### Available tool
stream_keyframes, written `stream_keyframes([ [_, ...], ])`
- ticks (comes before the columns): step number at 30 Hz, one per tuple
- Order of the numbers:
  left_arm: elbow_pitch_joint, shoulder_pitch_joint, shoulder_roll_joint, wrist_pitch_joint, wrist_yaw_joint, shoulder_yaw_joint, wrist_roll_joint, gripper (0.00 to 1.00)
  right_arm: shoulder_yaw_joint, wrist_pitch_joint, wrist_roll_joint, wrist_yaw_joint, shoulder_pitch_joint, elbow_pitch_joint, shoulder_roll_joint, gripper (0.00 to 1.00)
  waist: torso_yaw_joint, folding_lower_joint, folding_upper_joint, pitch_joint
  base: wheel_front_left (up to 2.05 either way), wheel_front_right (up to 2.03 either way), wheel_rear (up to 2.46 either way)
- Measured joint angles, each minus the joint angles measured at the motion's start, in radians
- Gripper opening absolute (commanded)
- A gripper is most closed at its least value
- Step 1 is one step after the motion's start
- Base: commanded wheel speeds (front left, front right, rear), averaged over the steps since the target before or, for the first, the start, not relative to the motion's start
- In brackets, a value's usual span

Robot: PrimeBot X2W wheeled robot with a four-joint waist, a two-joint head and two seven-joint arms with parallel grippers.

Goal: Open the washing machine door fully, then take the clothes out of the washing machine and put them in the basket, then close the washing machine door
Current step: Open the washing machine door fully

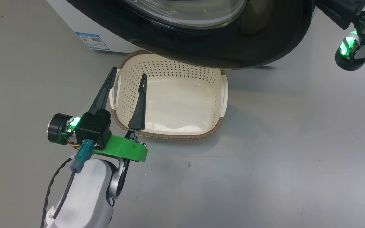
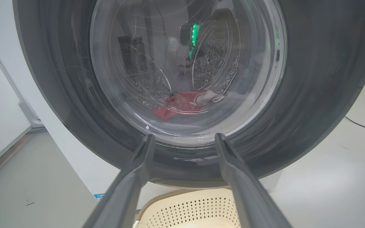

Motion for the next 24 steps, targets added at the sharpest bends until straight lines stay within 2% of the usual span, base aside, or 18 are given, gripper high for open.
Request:
stream_keyframes([
  [16, 0.013, 0.050, 0.000, 0.000, 0.000, -0.015, -0.003, 1.00, 0.034, 0.048, 0.008, 0.016, 0.093, -0.015, 0.037, 0.00, 0.007, 0.0000, 0.0000, -0.076, 0.00, 0.00, 0.00],
  [24, 0.021, 0.084, 0.001, 0.000, 0.000, -0.017, -0.003, 1.00, 0.058, 0.074, 0.015, 0.023, 0.156, -0.029, 0.078, 0.00, 0.017, 0.0000, 0.0000, -0.117, 0.00, 0.00, 0.00],
])
